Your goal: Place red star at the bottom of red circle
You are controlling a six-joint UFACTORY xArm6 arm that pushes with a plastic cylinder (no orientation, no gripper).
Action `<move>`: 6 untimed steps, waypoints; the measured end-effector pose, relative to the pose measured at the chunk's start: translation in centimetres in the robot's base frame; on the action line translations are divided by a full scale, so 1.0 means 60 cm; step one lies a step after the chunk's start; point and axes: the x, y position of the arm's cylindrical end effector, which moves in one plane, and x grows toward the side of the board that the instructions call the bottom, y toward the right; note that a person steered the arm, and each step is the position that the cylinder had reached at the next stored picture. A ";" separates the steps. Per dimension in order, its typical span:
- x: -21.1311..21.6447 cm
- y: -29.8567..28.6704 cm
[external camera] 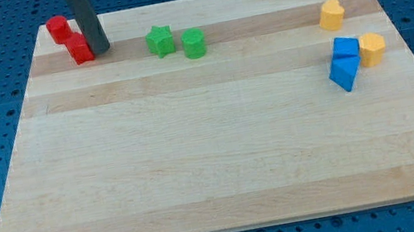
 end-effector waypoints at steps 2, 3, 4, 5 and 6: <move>0.005 0.000; 0.017 0.004; 0.020 -0.007; 0.002 -0.039; -0.013 -0.070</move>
